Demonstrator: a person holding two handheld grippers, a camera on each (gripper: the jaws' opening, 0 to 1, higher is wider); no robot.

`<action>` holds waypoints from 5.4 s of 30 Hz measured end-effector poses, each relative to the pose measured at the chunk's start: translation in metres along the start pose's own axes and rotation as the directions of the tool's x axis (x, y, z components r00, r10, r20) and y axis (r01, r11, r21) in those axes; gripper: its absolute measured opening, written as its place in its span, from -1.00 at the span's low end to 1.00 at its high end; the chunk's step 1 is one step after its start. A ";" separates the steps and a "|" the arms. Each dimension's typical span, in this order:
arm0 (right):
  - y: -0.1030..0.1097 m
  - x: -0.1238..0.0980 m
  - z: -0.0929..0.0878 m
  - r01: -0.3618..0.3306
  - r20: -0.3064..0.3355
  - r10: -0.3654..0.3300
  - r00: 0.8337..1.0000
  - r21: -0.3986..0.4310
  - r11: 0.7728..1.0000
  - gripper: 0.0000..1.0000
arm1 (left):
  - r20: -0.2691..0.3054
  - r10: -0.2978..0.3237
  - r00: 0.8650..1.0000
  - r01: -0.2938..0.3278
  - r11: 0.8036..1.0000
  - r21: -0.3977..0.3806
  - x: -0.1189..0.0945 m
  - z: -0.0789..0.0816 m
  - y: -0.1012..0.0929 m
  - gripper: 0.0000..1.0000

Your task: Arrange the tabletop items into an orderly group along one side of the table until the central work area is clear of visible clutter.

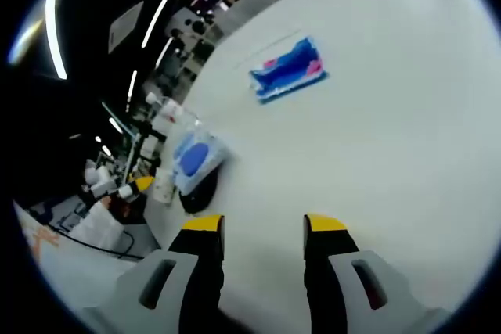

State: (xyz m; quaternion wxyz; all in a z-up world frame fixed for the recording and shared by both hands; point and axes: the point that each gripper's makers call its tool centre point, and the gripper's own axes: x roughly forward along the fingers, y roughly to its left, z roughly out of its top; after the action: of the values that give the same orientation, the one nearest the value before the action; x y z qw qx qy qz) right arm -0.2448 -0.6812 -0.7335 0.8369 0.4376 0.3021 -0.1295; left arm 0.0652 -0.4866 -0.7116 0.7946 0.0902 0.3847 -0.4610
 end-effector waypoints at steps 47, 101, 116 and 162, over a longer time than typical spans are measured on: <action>-0.002 -0.010 0.020 0.107 0.024 -0.105 0.994 -0.267 0.958 -0.13 | 0.155 0.008 0.988 -0.002 0.999 -0.036 -0.021 0.024 -0.016 -0.24; 0.199 -0.030 0.060 -0.603 0.140 0.654 0.744 -0.280 0.747 -0.13 | 0.206 -0.913 0.353 0.917 0.381 0.116 -0.079 0.045 -0.275 -0.29; 0.177 -0.023 0.064 -0.471 0.147 0.553 0.820 -0.375 0.798 -0.25 | -0.007 -0.864 0.503 0.829 0.481 0.287 -0.057 0.022 -0.274 -0.32; 0.149 -0.006 0.054 -0.143 0.070 0.298 0.952 -0.760 0.634 -0.27 | -0.154 -0.692 0.706 0.622 0.499 0.603 -0.061 0.068 -0.270 -1.00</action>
State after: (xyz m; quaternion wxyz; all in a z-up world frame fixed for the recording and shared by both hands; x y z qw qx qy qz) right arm -0.1563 -0.6385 -0.6092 0.9762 0.0750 0.1916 0.0686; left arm -0.1320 -0.6310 -0.5652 0.5029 0.1657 0.1739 -0.8303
